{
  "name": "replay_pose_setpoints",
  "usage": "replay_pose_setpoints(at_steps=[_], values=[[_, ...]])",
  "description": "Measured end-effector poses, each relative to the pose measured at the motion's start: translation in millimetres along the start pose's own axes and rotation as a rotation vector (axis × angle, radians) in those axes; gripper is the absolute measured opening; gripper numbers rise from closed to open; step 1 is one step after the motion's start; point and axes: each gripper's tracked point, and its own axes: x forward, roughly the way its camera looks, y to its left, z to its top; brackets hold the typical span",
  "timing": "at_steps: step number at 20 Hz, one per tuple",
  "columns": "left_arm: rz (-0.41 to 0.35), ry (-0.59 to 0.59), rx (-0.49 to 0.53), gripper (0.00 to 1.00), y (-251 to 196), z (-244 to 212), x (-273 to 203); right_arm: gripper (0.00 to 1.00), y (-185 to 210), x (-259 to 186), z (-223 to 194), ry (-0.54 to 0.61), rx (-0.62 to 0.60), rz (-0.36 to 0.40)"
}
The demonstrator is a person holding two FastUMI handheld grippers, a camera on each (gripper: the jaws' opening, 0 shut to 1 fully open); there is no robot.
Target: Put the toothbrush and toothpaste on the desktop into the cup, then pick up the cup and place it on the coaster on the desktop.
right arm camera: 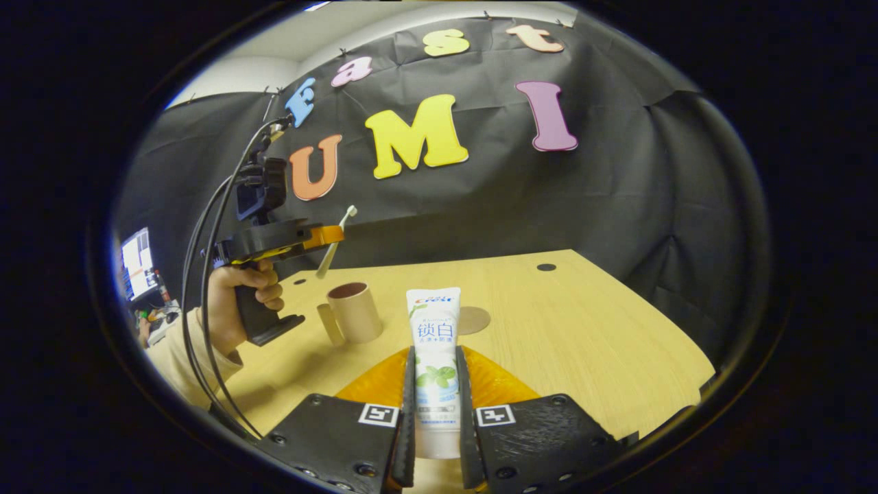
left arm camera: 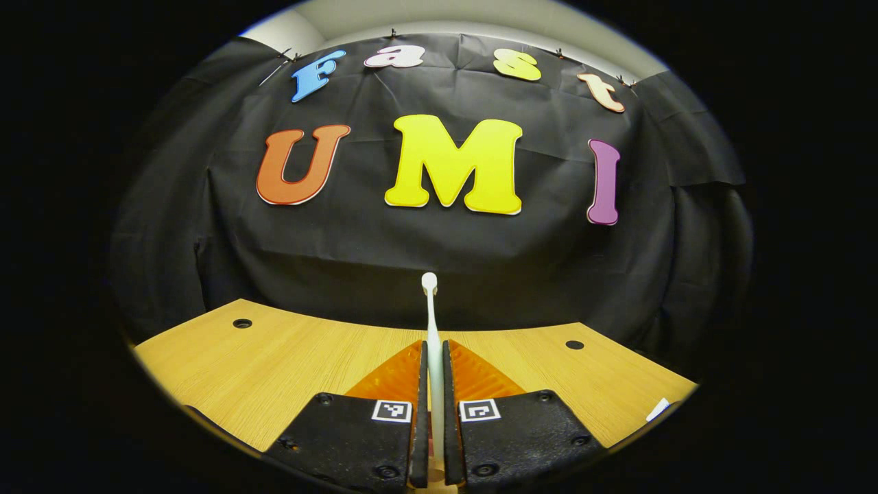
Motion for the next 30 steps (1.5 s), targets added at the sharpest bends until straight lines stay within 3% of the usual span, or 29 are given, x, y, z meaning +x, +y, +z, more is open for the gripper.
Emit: replay_pose_setpoints(at_steps=[9,10,11,13,16,19,25,30], values=[[0.027,0.031,0.007,0.12,7,-16,2,0.26,-2,3,-5,0.003,-0.005,-0.018],[0.039,0.030,0.018,0.17,8,-15,-1,0.26,1,3,-5,-0.001,-0.006,-0.016],[0.015,0.048,0.026,0.24,4,-19,-3,0.29,1,3,-5,-0.003,-0.003,-0.010],[-0.006,0.086,0.046,1.00,0,-27,-9,0.26,2,4,-4,-0.011,-0.001,-0.006],[0.032,0.072,0.090,1.00,12,-25,-26,0.26,13,10,3,-0.015,0.007,0.016],[0.039,0.008,0.075,0.99,24,-9,-54,0.27,48,37,26,-0.010,0.026,0.097],[0.077,0.021,0.022,1.00,66,-11,-103,0.29,120,83,103,-0.113,0.053,0.219],[0.086,0.066,0.000,0.99,89,-32,-126,0.28,154,146,140,-0.142,0.118,0.227]])
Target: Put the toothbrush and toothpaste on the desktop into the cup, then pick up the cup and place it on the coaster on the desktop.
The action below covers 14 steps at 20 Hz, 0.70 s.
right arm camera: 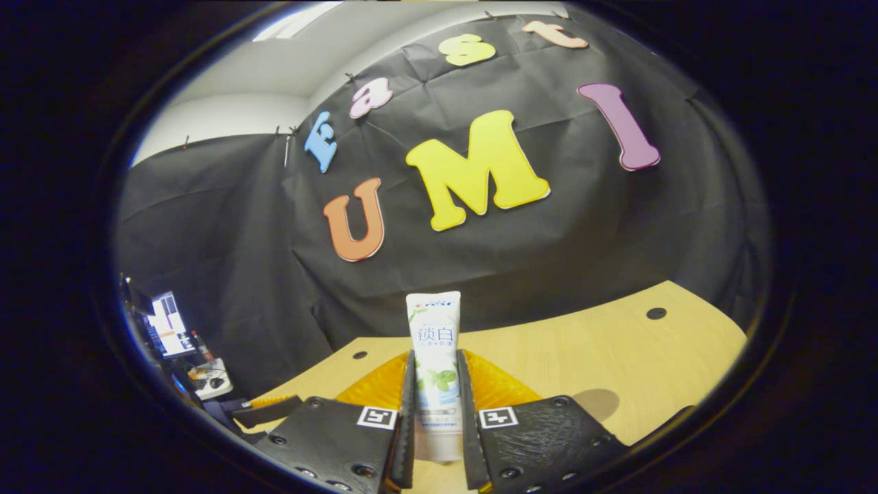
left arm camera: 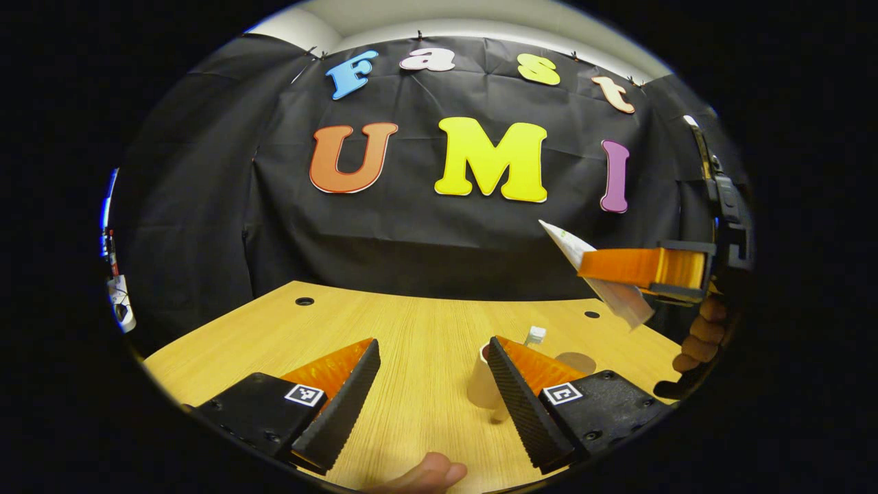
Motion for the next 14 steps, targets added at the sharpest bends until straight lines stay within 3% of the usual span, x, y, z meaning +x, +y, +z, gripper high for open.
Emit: replay_pose_setpoints(at_steps=[4,14], values=[[-0.006,0.014,-0.009,1.00,8,-11,-1,0.31,5,31,-17,0.023,-0.026,-0.020],[-0.059,0.040,-0.018,1.00,-5,-27,0,0.29,10,44,-27,0.031,-0.021,-0.022]])
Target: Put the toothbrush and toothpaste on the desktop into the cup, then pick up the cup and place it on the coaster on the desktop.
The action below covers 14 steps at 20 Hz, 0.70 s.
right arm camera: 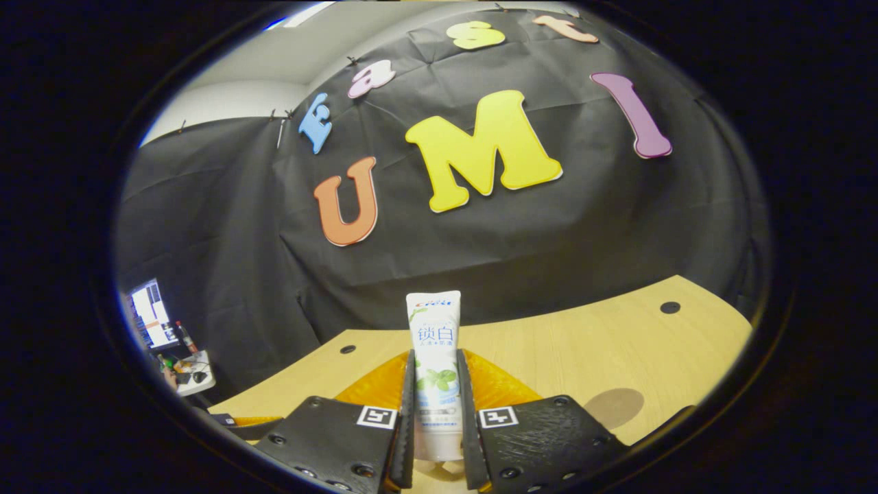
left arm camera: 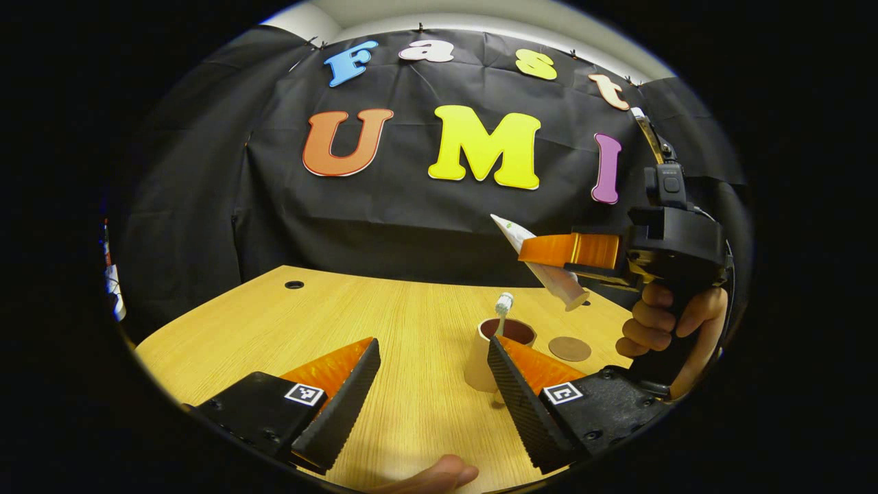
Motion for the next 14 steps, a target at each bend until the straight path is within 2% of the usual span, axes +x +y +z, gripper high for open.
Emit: replay_pose_setpoints(at_steps=[14], values=[[-0.003,0.017,0.026,1.00,-4,-10,0,0.31,-1,4,-16,0.031,-0.039,-0.002]])
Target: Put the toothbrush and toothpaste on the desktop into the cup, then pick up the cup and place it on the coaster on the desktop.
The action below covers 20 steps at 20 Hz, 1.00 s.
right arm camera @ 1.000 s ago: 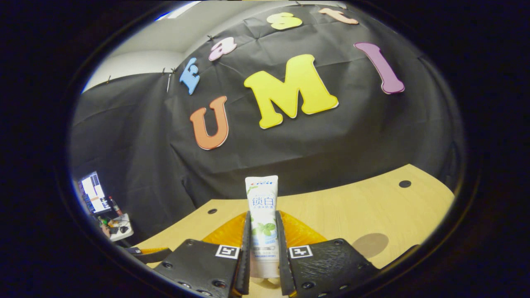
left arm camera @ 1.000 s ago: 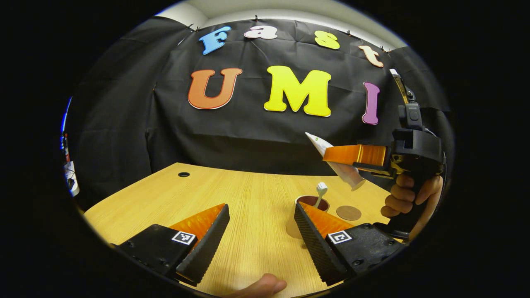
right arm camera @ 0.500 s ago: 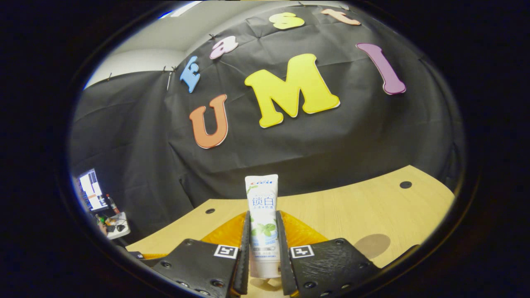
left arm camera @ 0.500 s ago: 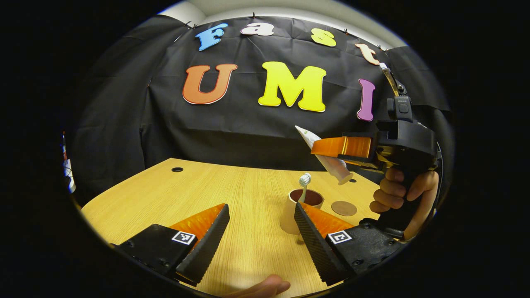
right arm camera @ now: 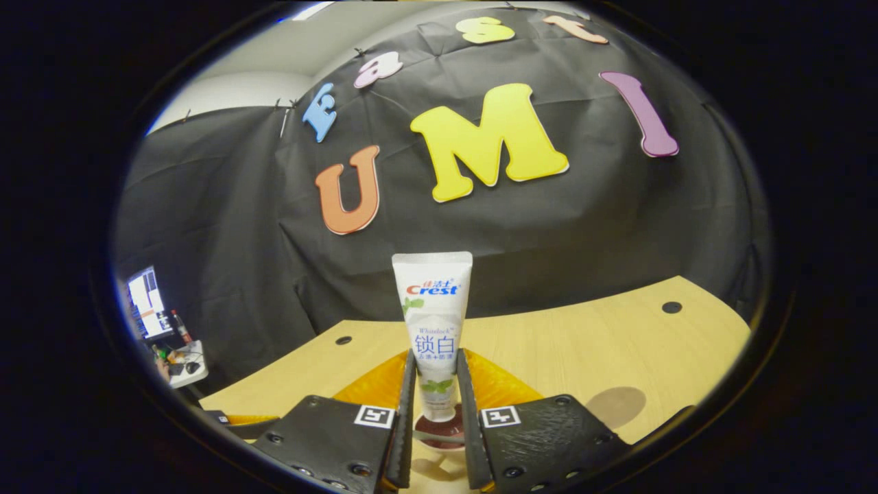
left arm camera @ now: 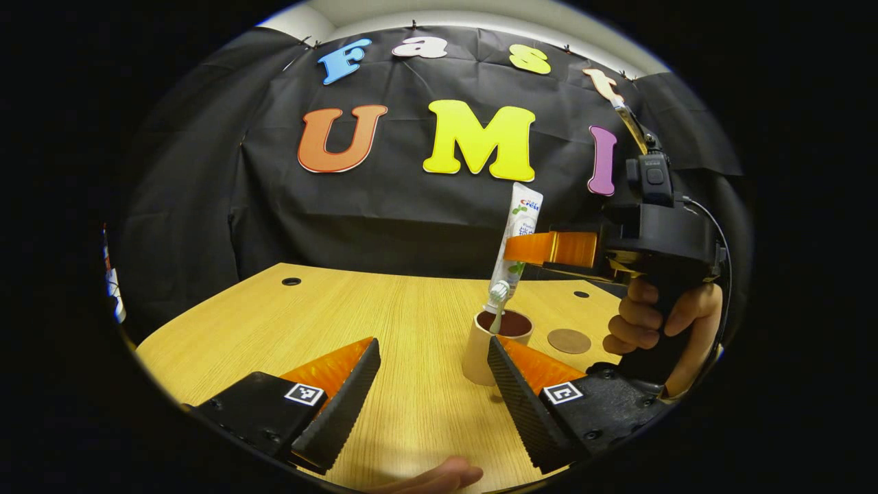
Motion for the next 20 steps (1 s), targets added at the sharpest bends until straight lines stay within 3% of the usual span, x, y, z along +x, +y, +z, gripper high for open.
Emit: replay_pose_setpoints(at_steps=[2,5,8,12,13,15,20], values=[[0.003,0.015,-0.001,1.00,0,-5,3,0.31,-2,-7,-9,0.006,-0.009,0.002],[0.008,0.031,-0.015,1.00,-2,-11,5,0.96,-18,-33,-22,-0.006,-0.082,-0.034],[0.011,0.046,-0.012,1.00,-7,-13,11,0.96,-31,-60,-18,-0.059,-0.166,-0.086],[0.002,0.076,0.011,1.00,-22,-13,23,0.93,-39,-95,-7,-0.119,-0.231,-0.101],[-0.010,0.089,0.012,1.00,-27,-13,27,0.96,-43,-103,-4,-0.136,-0.254,-0.114],[-0.034,0.142,0.015,0.99,-43,-5,38,0.95,-62,-133,13,-0.218,-0.288,-0.184],[-0.039,0.238,0.123,0.99,-63,28,60,0.95,-104,-177,10,-0.233,-0.237,-0.226]])
